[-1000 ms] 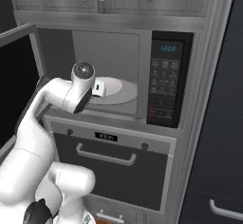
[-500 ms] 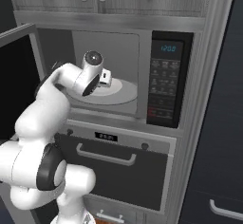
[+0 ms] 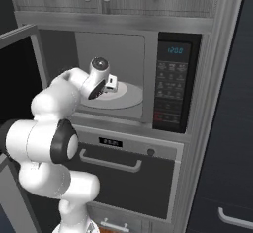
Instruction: Pick the steak from the counter and place it in the microwave.
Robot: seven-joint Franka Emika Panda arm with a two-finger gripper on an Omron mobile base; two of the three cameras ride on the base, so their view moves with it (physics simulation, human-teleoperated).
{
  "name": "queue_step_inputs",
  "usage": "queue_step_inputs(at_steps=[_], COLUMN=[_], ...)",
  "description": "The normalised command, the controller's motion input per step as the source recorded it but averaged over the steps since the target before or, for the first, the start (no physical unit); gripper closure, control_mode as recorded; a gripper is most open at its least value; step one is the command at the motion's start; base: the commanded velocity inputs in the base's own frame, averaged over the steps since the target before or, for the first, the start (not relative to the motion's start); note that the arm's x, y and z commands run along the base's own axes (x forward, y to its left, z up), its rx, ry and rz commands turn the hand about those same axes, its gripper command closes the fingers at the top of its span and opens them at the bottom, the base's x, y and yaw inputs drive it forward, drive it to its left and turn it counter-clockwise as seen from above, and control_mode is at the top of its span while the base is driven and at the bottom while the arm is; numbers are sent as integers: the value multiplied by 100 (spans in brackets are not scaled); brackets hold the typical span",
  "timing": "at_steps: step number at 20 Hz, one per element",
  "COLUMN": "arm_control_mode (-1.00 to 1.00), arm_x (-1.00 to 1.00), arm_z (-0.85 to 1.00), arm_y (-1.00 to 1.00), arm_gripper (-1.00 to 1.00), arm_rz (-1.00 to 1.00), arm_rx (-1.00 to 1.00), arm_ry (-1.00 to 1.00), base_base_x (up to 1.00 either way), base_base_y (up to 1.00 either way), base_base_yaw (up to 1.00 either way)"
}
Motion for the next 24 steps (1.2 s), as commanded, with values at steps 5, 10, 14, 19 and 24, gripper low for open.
queue_step_inputs(at_steps=[5, 10, 14, 19, 24], arm_control_mode=[-100, -100, -100, -100, -100], arm_x=[32, 27, 11, 13, -21], arm_z=[-22, -8, -1, 0, 0], arm_y=[1, 0, -1, -2, -13], arm_gripper=[100, -100, -100, -100, -100], arm_rz=[0, 0, 0, 0, 0], arm_rx=[-3, -4, -4, -1, -1], arm_ry=[2, 5, 2, 0, 0], base_base_x=[0, 0, 0, 0, 0], base_base_y=[0, 0, 0, 0, 0], base_base_yaw=[0, 0, 0, 0, 0])
